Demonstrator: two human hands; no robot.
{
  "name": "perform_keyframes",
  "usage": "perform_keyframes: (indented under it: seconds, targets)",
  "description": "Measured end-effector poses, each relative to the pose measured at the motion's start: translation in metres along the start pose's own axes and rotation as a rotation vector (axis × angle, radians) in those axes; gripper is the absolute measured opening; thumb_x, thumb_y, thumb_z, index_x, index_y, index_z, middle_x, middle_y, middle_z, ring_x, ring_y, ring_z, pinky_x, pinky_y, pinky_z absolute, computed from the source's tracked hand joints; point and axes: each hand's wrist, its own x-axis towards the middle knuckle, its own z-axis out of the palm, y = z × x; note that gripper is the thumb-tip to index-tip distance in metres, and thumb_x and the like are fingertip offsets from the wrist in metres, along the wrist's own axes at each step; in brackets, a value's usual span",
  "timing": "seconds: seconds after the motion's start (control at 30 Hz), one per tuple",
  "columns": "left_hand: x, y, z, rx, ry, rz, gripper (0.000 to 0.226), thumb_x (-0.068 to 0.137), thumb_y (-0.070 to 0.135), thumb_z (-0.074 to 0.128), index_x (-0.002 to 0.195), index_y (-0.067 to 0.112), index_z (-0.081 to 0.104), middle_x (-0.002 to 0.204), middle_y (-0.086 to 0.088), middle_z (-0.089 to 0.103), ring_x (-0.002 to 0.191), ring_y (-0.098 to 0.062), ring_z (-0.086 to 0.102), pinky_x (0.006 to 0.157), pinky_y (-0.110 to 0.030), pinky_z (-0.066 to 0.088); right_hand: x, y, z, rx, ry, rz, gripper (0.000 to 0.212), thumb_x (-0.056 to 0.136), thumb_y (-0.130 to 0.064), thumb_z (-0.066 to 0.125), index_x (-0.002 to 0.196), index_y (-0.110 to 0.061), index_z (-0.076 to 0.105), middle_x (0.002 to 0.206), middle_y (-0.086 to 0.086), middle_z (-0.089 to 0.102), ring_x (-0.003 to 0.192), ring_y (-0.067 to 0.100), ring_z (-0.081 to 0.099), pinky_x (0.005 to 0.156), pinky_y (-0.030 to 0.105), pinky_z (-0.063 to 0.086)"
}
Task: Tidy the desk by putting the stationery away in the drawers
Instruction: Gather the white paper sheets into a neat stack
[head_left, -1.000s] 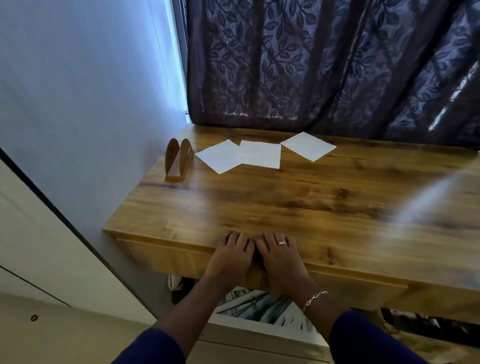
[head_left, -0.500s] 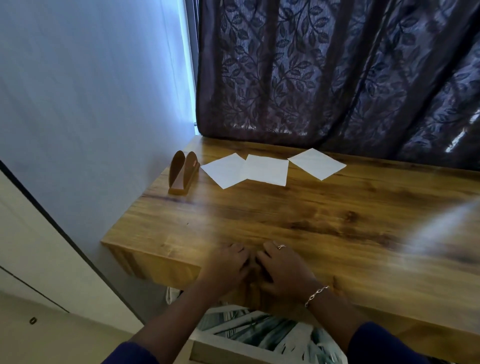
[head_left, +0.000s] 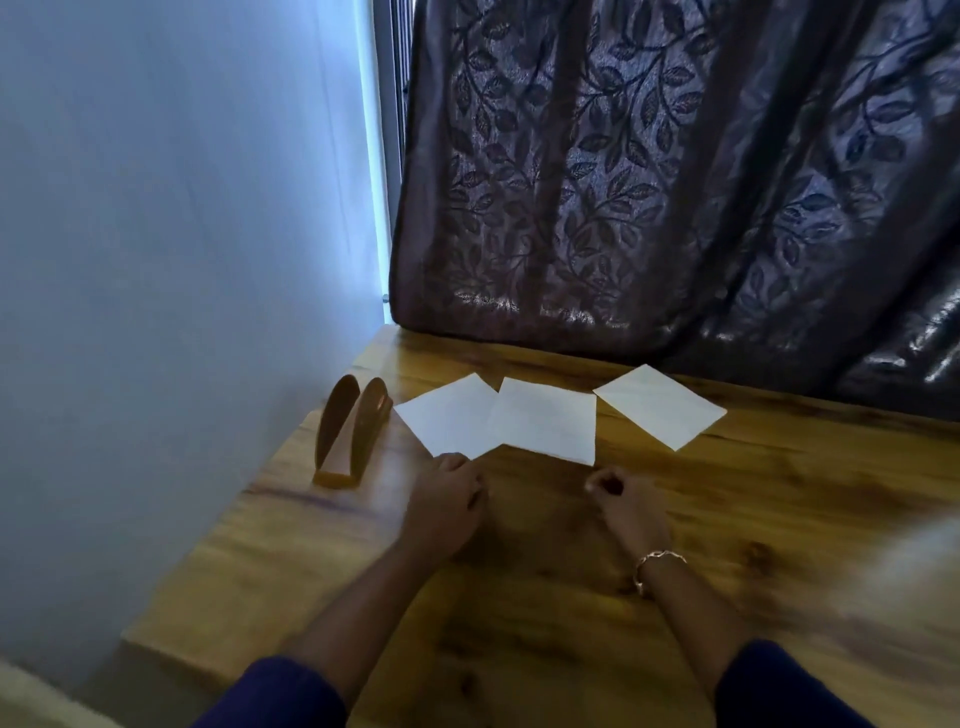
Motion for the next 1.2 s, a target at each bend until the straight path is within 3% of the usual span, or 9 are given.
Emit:
perform_keyframes:
  seconds: [0.13, 0.27, 0.43, 0.57, 0.77, 0.93, 1.07, 1.2]
  targets:
    - [0.035, -0.012, 0.001, -0.035, -0.053, -0.079, 0.026, 0.092, 0.02, 0.052, 0.113, 0.009, 0.062, 0.124, -0.004, 0.06, 0.114, -0.018, 0.052, 0.095, -0.023, 0.041, 0.044, -0.008, 0.005, -0.011, 0.089, 0.086, 0.015, 0.088, -0.011, 0.06, 0.099, -0.006, 0.068, 0.104, 0.01, 0.068, 0.096, 0.024, 0.061, 0.079, 0.027, 0.046]
    - [0.065, -0.024, 0.008, -0.044, -0.152, -0.141, 0.031, 0.093, 0.019, 0.051, 0.123, 0.011, 0.055, 0.135, -0.003, 0.051, 0.122, -0.017, 0.047, 0.099, -0.025, 0.04, 0.085, -0.011, 0.014, -0.082, 0.153, 0.192, 0.019, 0.088, -0.013, 0.059, 0.101, -0.002, 0.067, 0.108, 0.014, 0.066, 0.101, 0.029, 0.059, 0.083, 0.031, 0.046]
    - [0.097, -0.021, 0.022, -0.068, -0.229, -0.159, 0.04, 0.094, 0.019, 0.049, 0.134, 0.012, 0.046, 0.143, -0.003, 0.044, 0.129, -0.019, 0.044, 0.105, -0.027, 0.037, 0.124, -0.015, 0.018, -0.078, 0.117, 0.366, 0.025, 0.091, -0.017, 0.056, 0.103, 0.004, 0.062, 0.108, 0.021, 0.064, 0.099, 0.033, 0.06, 0.08, 0.033, 0.048]
    - [0.103, -0.023, 0.033, -0.057, -0.278, -0.124, 0.041, 0.094, 0.022, 0.049, 0.134, 0.014, 0.045, 0.143, -0.001, 0.044, 0.129, -0.018, 0.044, 0.105, -0.026, 0.037, 0.145, -0.019, 0.023, 0.052, 0.037, 0.454, 0.044, 0.085, -0.02, 0.063, 0.12, 0.004, 0.053, 0.121, 0.022, 0.058, 0.109, 0.038, 0.056, 0.096, 0.042, 0.047]
    - [0.096, -0.027, 0.043, -0.002, -0.27, -0.099, 0.05, 0.093, 0.027, 0.051, 0.14, 0.016, 0.039, 0.149, 0.0, 0.035, 0.137, -0.02, 0.032, 0.112, -0.029, 0.027, 0.148, -0.024, 0.032, -0.146, 0.055, 0.385, 0.051, 0.087, -0.029, 0.06, 0.13, -0.004, 0.047, 0.133, 0.017, 0.05, 0.123, 0.035, 0.045, 0.103, 0.04, 0.036]
    - [0.095, -0.026, 0.043, 0.023, -0.271, -0.092, 0.05, 0.093, 0.028, 0.051, 0.14, 0.017, 0.038, 0.149, 0.001, 0.034, 0.137, -0.019, 0.031, 0.113, -0.028, 0.025, 0.154, -0.033, 0.033, 0.17, 0.032, 0.462, 0.052, 0.086, -0.017, 0.063, 0.129, 0.005, 0.044, 0.134, 0.021, 0.048, 0.122, 0.037, 0.046, 0.104, 0.042, 0.038]
    - [0.094, -0.025, 0.043, 0.028, -0.269, -0.092, 0.048, 0.094, 0.028, 0.049, 0.139, 0.017, 0.038, 0.15, 0.002, 0.032, 0.138, -0.019, 0.029, 0.114, -0.028, 0.023, 0.15, -0.036, 0.033, 0.114, 0.034, 0.431, 0.037, 0.084, -0.018, 0.064, 0.112, 0.005, 0.057, 0.118, 0.02, 0.059, 0.11, 0.036, 0.054, 0.094, 0.037, 0.045]
    - [0.094, -0.026, 0.043, 0.039, -0.268, -0.092, 0.047, 0.094, 0.028, 0.05, 0.138, 0.017, 0.039, 0.15, 0.002, 0.032, 0.137, -0.018, 0.03, 0.114, -0.028, 0.023, 0.149, -0.034, 0.03, 0.149, 0.037, 0.388, 0.035, 0.083, -0.007, 0.063, 0.115, 0.007, 0.056, 0.121, 0.023, 0.058, 0.111, 0.037, 0.054, 0.093, 0.038, 0.045]
